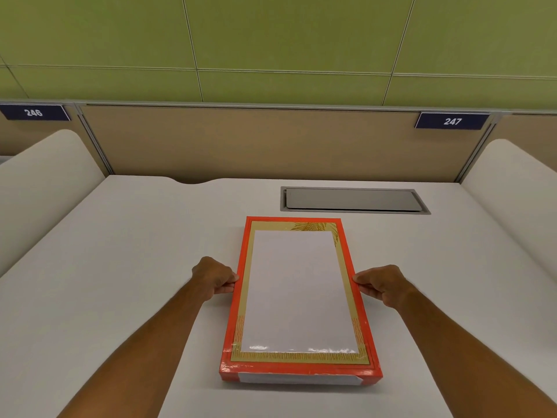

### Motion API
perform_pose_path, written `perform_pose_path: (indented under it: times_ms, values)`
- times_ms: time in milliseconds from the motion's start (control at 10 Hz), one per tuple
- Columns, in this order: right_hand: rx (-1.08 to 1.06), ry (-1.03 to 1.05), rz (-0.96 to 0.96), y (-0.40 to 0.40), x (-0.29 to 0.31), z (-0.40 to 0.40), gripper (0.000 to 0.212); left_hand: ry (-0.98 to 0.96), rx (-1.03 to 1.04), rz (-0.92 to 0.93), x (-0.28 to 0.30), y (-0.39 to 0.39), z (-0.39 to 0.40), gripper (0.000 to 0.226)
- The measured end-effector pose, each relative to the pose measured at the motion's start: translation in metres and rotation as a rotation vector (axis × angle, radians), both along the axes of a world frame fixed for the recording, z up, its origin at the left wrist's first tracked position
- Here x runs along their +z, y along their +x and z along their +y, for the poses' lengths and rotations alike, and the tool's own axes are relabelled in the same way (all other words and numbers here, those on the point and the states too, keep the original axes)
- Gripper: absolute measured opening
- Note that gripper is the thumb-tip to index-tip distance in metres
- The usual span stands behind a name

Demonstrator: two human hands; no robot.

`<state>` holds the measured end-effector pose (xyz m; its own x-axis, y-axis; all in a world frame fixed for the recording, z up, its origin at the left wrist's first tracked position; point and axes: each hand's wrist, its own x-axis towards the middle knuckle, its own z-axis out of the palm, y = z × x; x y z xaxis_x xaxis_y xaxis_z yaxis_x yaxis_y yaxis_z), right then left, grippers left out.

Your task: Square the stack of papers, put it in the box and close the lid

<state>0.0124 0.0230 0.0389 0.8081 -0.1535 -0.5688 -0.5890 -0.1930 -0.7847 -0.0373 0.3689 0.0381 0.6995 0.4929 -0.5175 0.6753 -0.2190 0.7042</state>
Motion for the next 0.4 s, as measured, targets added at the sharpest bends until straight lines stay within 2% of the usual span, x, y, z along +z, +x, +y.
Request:
perform_pose_path:
  times_ms: [200, 300, 400]
  values:
    - [-0.006, 0.025, 0.008, 0.000, 0.000, -0.001, 0.008, -0.040, 0.004, -0.018, 0.000, -0.002, 0.000, 0.012]
    - [-0.001, -0.030, -0.044, -0.001, -0.002, 0.002, 0.006, 0.073, -0.070, -0.058, -0.001, -0.005, -0.002, 0.016]
    - [0.011, -0.188, -0.148, -0.006, -0.005, 0.011, 0.010, 0.192, -0.131, -0.137, 0.000, -0.009, -0.009, 0.019]
